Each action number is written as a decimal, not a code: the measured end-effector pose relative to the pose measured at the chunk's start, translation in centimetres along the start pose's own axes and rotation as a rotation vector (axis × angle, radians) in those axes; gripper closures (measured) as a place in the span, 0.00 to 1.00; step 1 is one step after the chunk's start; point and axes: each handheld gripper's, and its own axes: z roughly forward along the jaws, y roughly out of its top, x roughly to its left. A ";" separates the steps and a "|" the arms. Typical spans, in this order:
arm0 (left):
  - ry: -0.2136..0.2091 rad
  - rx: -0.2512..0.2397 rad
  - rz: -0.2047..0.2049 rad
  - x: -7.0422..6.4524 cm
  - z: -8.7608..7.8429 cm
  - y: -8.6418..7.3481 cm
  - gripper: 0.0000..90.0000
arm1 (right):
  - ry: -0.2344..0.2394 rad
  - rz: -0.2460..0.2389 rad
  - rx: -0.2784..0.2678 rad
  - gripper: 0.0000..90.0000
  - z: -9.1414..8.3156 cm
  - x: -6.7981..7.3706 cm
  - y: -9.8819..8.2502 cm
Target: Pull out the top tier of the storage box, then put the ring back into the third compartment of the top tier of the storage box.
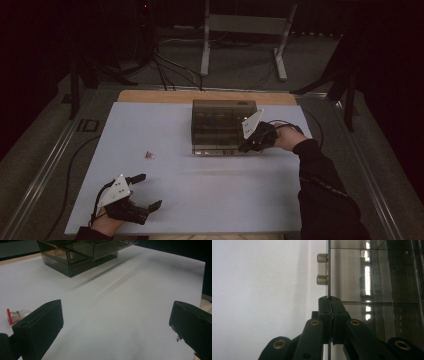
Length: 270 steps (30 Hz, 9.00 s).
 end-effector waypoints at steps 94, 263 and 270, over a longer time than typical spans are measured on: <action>0.005 0.013 0.009 -0.1 0.1 0.0 0.00 | -0.463 0.539 -0.328 0.00 2.3 14.8 -9.6; 0.382 0.375 -0.200 10.2 8.2 1.4 0.63 | -0.406 0.481 -0.393 0.00 1.8 15.5 -9.4; 0.386 0.386 -0.198 10.1 8.3 1.5 0.65 | -0.407 0.478 -0.391 0.00 1.8 15.5 -9.3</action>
